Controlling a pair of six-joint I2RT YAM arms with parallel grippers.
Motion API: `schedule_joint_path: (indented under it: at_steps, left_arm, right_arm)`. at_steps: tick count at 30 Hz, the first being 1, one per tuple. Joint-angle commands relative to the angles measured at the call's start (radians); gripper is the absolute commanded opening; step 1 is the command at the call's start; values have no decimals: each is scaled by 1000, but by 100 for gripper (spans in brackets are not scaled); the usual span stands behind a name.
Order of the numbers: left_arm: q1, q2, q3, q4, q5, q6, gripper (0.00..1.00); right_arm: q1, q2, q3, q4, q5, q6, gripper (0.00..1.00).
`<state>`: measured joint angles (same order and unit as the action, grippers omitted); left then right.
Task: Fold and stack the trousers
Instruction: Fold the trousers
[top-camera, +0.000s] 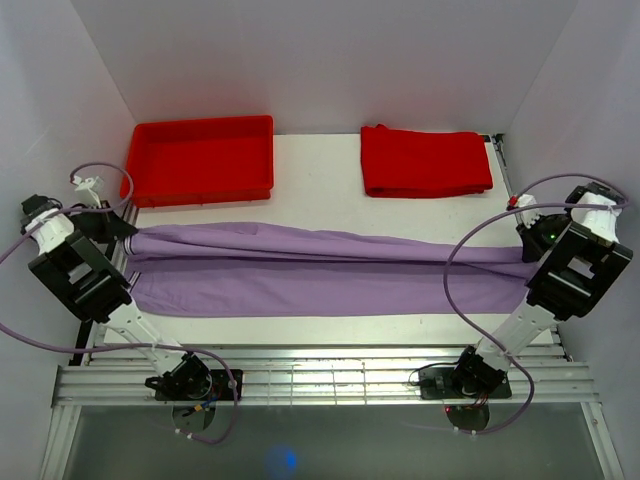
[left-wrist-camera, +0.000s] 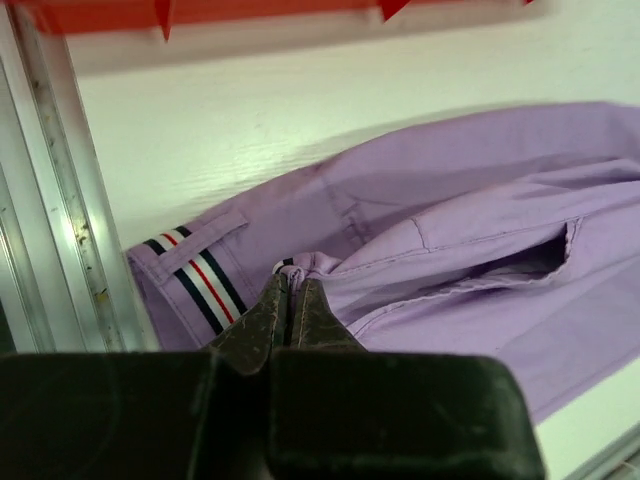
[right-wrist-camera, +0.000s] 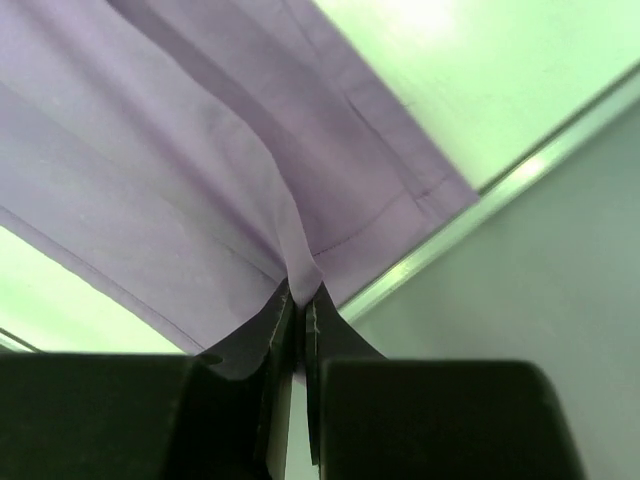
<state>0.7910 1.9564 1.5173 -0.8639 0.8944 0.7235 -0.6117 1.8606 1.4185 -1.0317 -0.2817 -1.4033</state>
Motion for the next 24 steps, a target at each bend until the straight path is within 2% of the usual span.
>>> schedule_joint_path:
  at_steps: [1,4,8,9,10,11,13,16,21,24]
  left_arm:
    - [89,-37,128,-18,103,0,0]
    - [145,-43,138,-130,150,149,0]
    - [218,-65,29,-266,172,417,0]
    - [224,-70,-1,-311,164,469,2]
    - [226,-77,-37,-325,155,511,21]
    - [231,-83,-73,-343,146,619,41]
    - [247,-128,-178,-353,156,732,98]
    - [255,-182,-238,-343,166,761,98]
    - [255,-209,-194,-441,158,913,98]
    - [255,-232,-195,-443,120,985,89]
  right_arm:
    - [-89,-37,129,-77,-34,-71,8]
    - [-140,-40,139,-129,-39,-144,8]
    - [-172,-75,15,-93,-2,-213,8]
    - [-174,-86,-60,-50,6,-224,8]
    - [-172,-96,-96,-25,9,-226,8]
    - [-168,-115,-128,-5,16,-226,8]
    - [-151,-135,-199,42,24,-214,8]
    - [-129,-143,-233,62,26,-191,8]
    - [-120,-132,-211,58,26,-175,8]
    - [-120,-123,-190,48,29,-168,8]
